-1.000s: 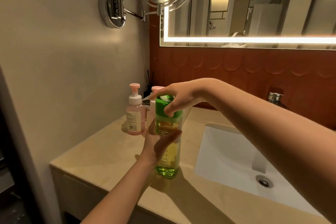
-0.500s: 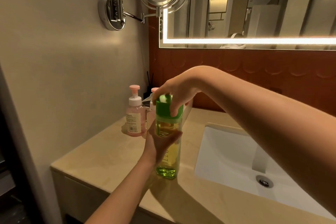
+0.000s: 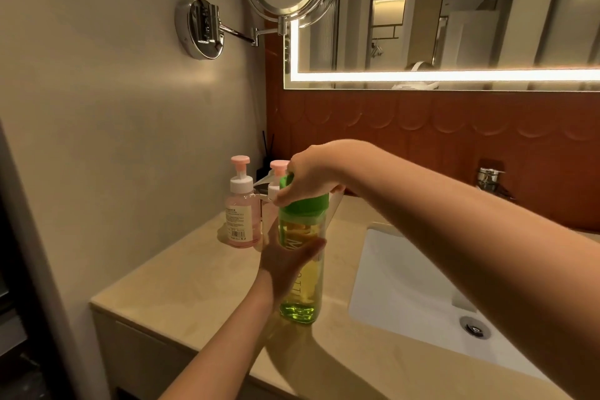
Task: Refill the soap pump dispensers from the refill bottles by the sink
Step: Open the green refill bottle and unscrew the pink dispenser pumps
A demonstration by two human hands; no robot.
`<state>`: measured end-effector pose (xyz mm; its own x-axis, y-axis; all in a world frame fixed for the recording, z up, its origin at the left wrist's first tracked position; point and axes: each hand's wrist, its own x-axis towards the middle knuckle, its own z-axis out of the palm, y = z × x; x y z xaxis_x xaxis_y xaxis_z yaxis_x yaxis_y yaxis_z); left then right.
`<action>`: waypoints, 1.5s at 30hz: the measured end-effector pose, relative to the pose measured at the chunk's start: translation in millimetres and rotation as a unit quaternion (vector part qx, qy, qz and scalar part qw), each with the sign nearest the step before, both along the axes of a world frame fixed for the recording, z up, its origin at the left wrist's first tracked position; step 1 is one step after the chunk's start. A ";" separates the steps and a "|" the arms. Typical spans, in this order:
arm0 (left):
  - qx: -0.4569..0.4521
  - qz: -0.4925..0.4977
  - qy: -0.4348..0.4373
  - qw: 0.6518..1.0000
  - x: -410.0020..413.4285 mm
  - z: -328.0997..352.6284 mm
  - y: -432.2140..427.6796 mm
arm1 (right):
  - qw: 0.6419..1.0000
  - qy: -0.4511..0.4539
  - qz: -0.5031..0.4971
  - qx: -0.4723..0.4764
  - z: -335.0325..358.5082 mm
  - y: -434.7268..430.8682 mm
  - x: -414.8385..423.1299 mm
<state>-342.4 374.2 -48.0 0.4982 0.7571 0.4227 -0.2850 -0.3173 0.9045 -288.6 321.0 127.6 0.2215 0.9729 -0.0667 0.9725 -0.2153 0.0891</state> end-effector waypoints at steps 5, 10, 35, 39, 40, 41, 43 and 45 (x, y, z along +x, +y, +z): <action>0.012 -0.015 -0.015 1.000 -0.2 -2.6 -2.0 | 0.994 0.087 0.017 -0.057 13.8 -5.8 6.9; 0.039 -0.004 -0.002 0.999 -1.4 -0.5 -1.4 | 0.997 -0.053 -0.034 0.053 -2.4 2.9 -2.8; 0.004 0.038 0.026 0.999 30.4 4.7 5.2 | 0.928 0.234 0.035 0.287 -16.6 -16.9 80.1; 0.016 0.066 0.049 0.997 44.4 9.9 14.1 | 0.885 0.265 -0.031 0.382 -46.5 -16.5 110.3; 0.018 0.069 0.054 0.996 48.6 11.4 16.5 | 0.871 0.291 -0.044 0.393 -53.1 -17.1 117.1; 0.018 0.073 0.060 0.995 52.1 12.7 19.6 | 0.856 0.321 -0.054 0.402 -59.8 -17.3 122.3; 0.017 0.078 0.071 0.994 60.2 15.4 24.4 | 0.822 0.379 -0.076 0.418 -75.1 -17.2 133.0; 0.016 0.079 0.084 0.993 67.5 17.9 29.2 | 0.792 0.426 -0.102 0.425 -89.7 -16.8 139.8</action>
